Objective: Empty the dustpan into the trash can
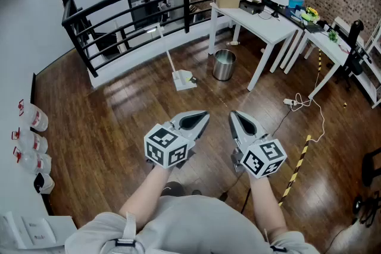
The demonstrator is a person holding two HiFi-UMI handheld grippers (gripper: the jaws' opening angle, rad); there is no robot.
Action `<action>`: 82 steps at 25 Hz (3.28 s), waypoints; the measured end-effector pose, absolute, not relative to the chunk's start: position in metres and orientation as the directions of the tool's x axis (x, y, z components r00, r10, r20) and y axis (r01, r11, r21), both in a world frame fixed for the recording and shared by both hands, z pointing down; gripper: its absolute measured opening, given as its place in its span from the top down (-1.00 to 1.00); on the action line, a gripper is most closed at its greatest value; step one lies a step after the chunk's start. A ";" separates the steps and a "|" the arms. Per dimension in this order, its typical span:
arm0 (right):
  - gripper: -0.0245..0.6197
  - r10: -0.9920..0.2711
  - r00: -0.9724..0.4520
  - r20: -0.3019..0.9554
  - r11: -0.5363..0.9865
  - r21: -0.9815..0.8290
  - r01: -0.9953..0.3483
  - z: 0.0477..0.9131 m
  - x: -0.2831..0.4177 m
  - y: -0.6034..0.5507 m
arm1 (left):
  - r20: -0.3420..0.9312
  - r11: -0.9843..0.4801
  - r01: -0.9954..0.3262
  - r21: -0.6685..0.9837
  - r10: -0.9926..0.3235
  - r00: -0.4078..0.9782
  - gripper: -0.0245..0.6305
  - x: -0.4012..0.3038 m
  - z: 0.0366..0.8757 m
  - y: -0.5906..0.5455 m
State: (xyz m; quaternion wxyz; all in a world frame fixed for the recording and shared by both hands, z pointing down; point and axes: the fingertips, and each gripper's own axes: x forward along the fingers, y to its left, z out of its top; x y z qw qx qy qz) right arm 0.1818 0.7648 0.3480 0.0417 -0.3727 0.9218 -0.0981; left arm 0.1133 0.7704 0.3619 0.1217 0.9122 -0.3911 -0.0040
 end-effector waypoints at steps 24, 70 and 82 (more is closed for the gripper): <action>0.93 -0.723 -0.689 0.049 0.675 -0.157 -0.721 0.335 0.069 0.499 | 0.049 -0.679 -0.686 0.260 -0.700 0.712 0.91 -0.007 0.358 0.498; 0.93 -0.470 -0.865 0.178 0.836 -0.223 -0.501 0.411 -0.094 0.007 | 0.202 -0.276 -0.937 0.216 -0.926 0.319 0.91 -0.190 0.489 0.015; 0.93 -0.395 -0.883 0.252 0.854 -0.253 -0.454 0.436 -0.132 -0.050 | 0.440 0.037 -0.975 0.219 -0.896 0.065 0.50 -0.292 0.625 -0.057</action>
